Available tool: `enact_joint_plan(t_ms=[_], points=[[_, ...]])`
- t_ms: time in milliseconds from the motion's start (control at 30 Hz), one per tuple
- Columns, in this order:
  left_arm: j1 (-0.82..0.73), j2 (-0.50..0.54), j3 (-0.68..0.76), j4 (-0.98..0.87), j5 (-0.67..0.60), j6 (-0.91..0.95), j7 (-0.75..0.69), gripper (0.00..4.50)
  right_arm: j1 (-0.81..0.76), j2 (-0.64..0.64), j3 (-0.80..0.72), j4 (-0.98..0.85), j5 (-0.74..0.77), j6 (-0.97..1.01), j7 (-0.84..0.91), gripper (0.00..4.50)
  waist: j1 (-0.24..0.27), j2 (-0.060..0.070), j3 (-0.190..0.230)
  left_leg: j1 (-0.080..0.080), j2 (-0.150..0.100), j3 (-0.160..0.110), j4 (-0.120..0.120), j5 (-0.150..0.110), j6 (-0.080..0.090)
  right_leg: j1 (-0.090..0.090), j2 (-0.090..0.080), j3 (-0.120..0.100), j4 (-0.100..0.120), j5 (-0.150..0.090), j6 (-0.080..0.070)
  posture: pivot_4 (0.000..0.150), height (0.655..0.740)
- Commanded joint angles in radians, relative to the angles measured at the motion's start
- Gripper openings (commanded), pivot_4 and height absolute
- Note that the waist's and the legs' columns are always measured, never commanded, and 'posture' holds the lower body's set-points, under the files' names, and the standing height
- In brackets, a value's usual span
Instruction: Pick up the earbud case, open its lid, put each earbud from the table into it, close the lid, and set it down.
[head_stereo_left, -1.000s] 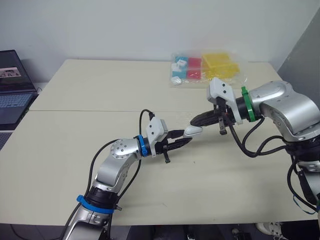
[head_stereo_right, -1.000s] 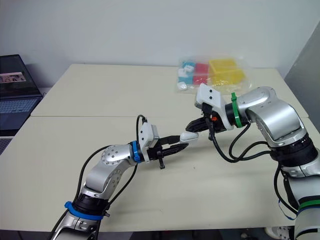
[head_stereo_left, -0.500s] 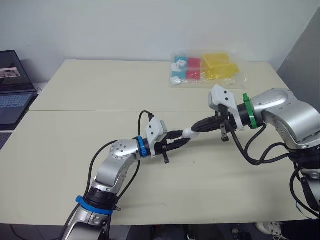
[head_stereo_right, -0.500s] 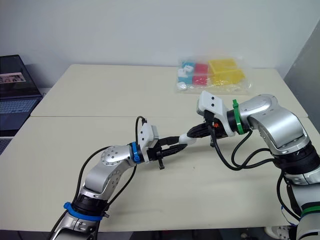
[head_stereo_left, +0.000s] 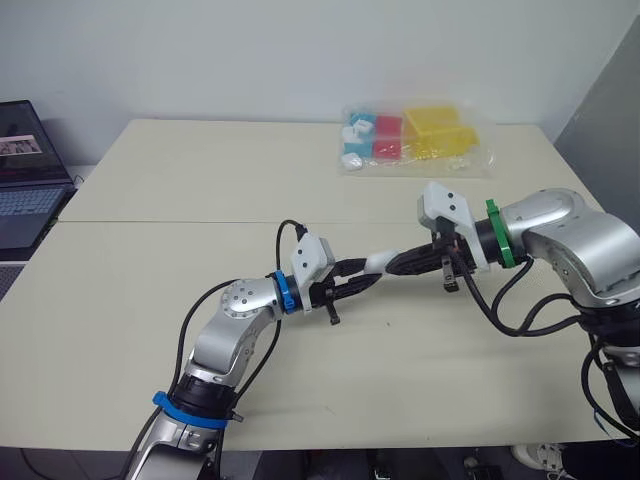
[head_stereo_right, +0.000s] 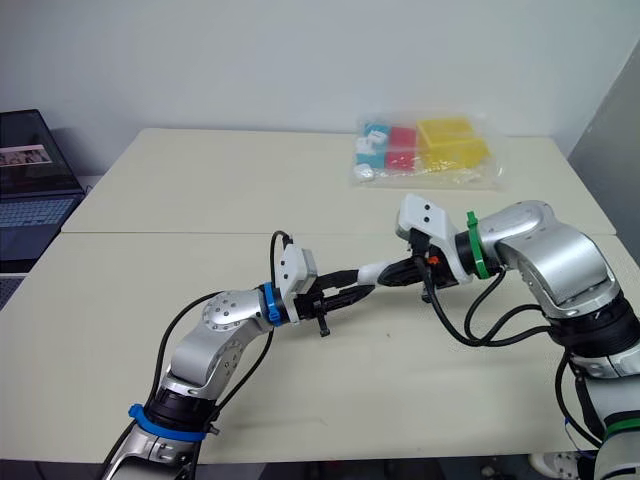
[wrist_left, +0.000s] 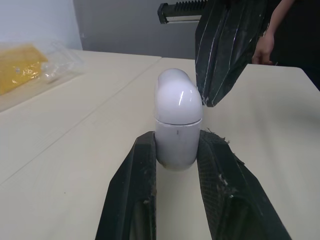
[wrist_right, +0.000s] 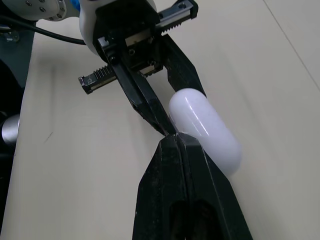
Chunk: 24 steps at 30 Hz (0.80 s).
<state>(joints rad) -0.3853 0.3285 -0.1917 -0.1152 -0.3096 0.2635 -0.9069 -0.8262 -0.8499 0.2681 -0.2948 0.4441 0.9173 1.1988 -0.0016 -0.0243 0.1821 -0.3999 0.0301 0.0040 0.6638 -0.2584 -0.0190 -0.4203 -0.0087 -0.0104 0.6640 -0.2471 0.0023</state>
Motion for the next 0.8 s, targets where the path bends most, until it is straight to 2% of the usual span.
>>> enact_joint_plan(t_ms=[33, 267, 433, 533, 633, 800], points=[[-0.005, 0.025, -0.01, -0.037, -0.019, 0.053, -0.016, 0.78, 0.018, -0.067, -0.068, -0.061, -0.01, -0.059, 0.009, 0.0, 0.0, 0.0, 0.0, 0.0, 0.0, 0.0, 0.0, 0.0, 0.0, 0.0, 0.0, 0.0, 0.0, 0.0, 0.0, 0.15, 0.74], [-0.029, 0.071, -0.028, -0.035, -0.143, 0.399, -0.066, 0.78, 0.175, -0.175, -0.133, -0.156, -0.037, -0.167, -0.012, 0.0, 0.0, 0.0, 0.0, 0.0, 0.0, 0.0, 0.0, 0.0, 0.0, 0.0, 0.0, 0.0, 0.0, -0.003, 0.004, 0.15, 0.74], [-0.098, 0.009, -0.018, 0.051, -0.211, 0.686, 0.029, 0.78, 0.329, -0.232, -0.172, -0.227, -0.079, -0.225, -0.046, 0.0, 0.0, 0.0, 0.0, 0.0, 0.0, 0.0, 0.001, 0.0, 0.0, 0.001, 0.001, 0.0, 0.001, -0.003, 0.005, 0.15, 0.74], [-0.123, -0.017, -0.015, 0.072, -0.231, 0.759, 0.042, 0.78, 0.364, -0.237, -0.178, -0.235, -0.1, -0.257, -0.065, 0.0, -0.001, 0.0, 0.0, 0.0, -0.001, 0.001, 0.002, 0.0, 0.0, 0.001, 0.001, 0.0, 0.001, -0.003, 0.006, 0.15, 0.74], [-0.163, -0.071, 0.008, 0.177, -0.222, 0.818, 0.099, 0.78, 0.396, -0.235, -0.173, -0.233, -0.127, -0.287, -0.082, 0.0, -0.001, 0.0, 0.0, 0.001, -0.001, 0.001, 0.002, 0.0, 0.0, 0.001, 0.001, 0.001, 0.001, -0.003, 0.006, 0.15, 0.74], [-0.193, -0.086, 0.028, 0.24, -0.222, 0.869, 0.124, 0.78, 0.415, -0.235, -0.184, -0.237, -0.12, -0.285, -0.086, 0.0, -0.001, 0.0, 0.0, 0.002, -0.001, 0.0, 0.002, 0.0, 0.0, 0.001, 0.001, 0.001, 0.001, -0.002, 0.005, 0.15, 0.74]])
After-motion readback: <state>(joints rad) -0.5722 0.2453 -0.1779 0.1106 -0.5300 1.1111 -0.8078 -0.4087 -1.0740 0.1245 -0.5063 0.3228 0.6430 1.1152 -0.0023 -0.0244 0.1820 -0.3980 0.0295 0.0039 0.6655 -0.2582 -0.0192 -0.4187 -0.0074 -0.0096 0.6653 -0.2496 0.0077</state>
